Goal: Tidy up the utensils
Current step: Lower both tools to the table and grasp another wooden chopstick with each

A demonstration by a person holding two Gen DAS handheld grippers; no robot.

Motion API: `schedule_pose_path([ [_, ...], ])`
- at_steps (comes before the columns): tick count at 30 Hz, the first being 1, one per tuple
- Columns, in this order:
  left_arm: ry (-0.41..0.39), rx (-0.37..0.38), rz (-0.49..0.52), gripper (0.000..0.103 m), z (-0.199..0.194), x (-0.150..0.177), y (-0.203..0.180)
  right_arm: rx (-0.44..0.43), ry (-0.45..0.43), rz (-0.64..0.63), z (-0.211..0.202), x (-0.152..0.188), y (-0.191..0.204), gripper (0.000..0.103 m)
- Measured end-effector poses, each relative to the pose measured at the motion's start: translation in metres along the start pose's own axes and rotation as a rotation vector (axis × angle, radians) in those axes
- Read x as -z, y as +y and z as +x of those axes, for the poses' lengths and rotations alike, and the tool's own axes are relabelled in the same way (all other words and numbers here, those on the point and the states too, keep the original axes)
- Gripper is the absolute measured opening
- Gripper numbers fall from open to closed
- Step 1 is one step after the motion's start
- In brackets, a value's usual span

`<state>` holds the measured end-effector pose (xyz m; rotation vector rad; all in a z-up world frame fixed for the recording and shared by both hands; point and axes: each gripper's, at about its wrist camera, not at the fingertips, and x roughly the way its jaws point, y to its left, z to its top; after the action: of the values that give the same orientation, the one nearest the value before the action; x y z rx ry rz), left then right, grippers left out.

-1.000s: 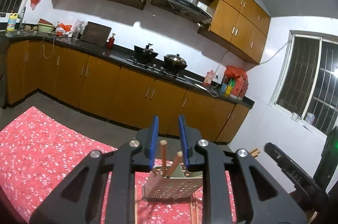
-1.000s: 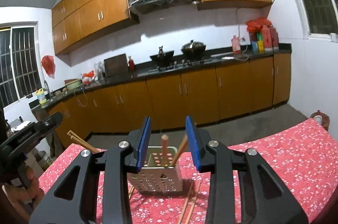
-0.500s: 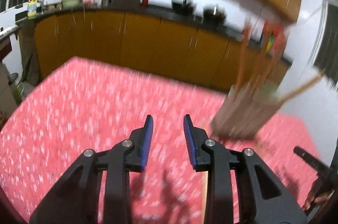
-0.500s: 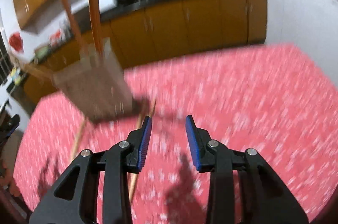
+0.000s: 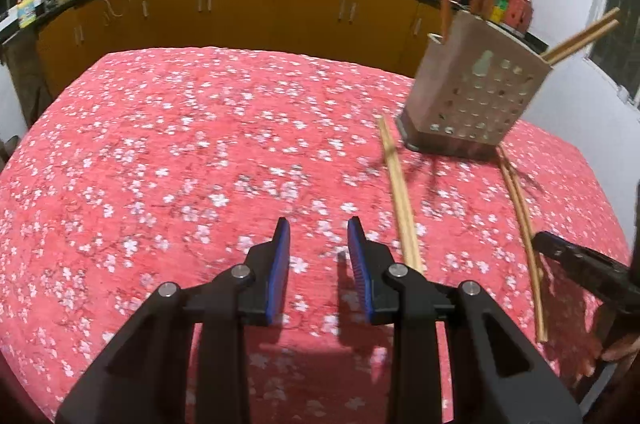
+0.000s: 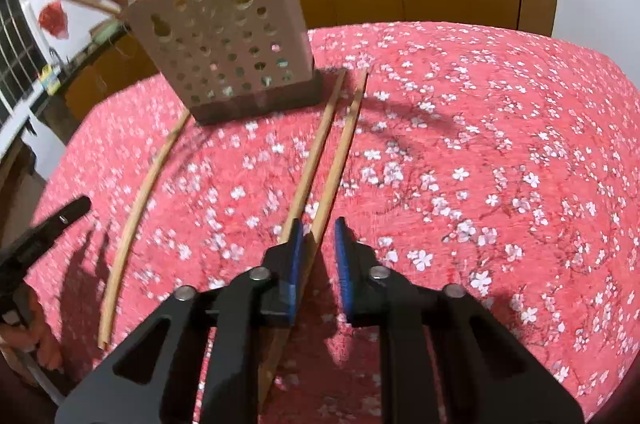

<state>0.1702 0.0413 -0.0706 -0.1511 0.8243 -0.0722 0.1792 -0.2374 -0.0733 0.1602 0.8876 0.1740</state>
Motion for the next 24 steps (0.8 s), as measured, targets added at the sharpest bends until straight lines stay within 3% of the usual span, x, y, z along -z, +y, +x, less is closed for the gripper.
schedule_pose_path([
  [5, 0.025, 0.082, 0.027, 0.031, 0.004, 0.000, -0.015, 0.091, -0.021, 0.011, 0.002, -0.006, -0.012, 0.007],
  [11, 0.060, 0.128, 0.062, 0.030, 0.008, 0.008, -0.026, 0.109, -0.032, 0.043, 0.000, -0.008, -0.030, 0.007],
  [24, 0.108, 0.084, 0.172, 0.026, 0.019, 0.020, -0.047, 0.121, -0.033, 0.019, 0.001, -0.008, -0.026, 0.007],
])
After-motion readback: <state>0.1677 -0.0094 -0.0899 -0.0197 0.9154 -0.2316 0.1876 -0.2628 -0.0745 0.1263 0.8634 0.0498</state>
